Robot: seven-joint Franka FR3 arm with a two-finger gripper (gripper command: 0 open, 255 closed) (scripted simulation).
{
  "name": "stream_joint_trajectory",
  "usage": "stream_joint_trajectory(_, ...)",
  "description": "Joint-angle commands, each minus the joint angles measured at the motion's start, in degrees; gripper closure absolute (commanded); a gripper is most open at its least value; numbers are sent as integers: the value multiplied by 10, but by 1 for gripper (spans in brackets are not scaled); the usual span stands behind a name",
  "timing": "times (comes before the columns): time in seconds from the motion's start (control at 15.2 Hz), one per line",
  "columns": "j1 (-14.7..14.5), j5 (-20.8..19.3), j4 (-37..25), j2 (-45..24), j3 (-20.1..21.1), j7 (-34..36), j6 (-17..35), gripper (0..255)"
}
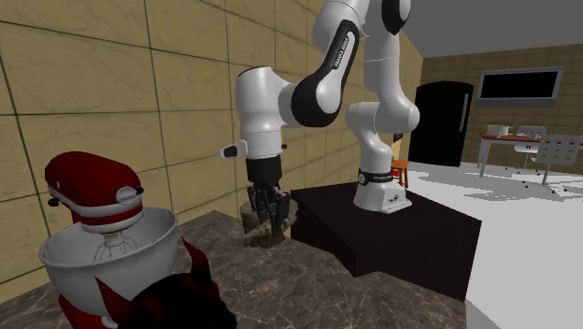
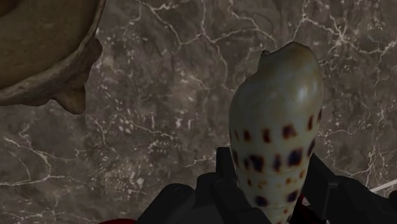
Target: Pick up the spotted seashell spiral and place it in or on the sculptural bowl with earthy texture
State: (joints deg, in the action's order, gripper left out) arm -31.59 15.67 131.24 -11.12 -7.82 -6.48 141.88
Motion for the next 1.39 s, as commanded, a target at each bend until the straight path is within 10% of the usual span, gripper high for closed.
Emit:
stream_joint_trajectory(0.0,-1,-7,-1,13,-2,6,-15,255)
stream_joint_trajectory(0.53,-2,-28,-12,54,-7,26,-64,255)
stream_joint_trajectory(1.32,80,-66,127,169,-89,-112,-56,255)
